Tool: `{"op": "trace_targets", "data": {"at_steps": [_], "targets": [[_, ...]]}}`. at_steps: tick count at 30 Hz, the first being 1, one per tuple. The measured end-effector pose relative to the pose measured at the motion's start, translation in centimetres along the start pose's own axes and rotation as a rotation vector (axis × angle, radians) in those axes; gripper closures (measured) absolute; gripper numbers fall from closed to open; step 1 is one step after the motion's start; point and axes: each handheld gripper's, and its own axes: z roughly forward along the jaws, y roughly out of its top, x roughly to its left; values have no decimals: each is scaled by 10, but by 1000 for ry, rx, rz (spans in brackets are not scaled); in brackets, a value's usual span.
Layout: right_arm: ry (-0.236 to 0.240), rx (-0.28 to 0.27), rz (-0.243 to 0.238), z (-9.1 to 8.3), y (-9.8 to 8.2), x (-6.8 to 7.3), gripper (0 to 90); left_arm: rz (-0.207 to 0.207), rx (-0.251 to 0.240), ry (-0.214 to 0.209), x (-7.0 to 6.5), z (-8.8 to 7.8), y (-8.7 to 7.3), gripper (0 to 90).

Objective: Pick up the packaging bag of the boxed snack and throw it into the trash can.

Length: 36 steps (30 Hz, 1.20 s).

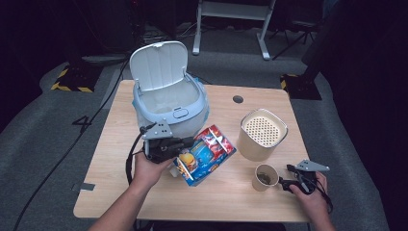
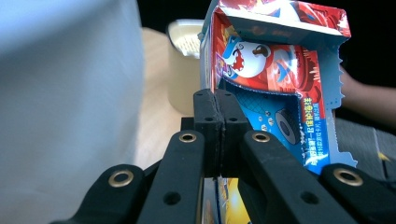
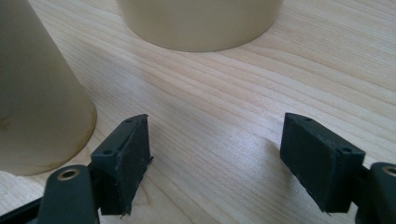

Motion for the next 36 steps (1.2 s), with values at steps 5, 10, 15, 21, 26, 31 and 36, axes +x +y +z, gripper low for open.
{"op": "trace_targets", "data": {"at_steps": [5, 10, 15, 21, 26, 31, 36], "targets": [[0, 0, 0, 0, 0, 0, 245, 9, -63, 26, 2, -16, 16, 891], [-1, 0, -1, 0, 0, 0, 245, 18, -92, 41, 7, -24, 30, 892], [-1, 0, 0, 0, 0, 0, 245, 24, -115, 57, 10, -31, 43, 892], [-1, 0, -1, 0, 0, 0, 245, 19, -126, 64, 19, -39, 63, 892], [-1, 0, 0, 0, 0, 0, 245, 13, -160, 72, 22, -49, 77, 892], [-1, 0, -1, 0, 0, 0, 245, 20, -168, 83, 26, -54, 87, 892], [-2, 0, -1, 0, 0, 0, 245, 10, -187, 102, 37, -60, 104, 892]]}}
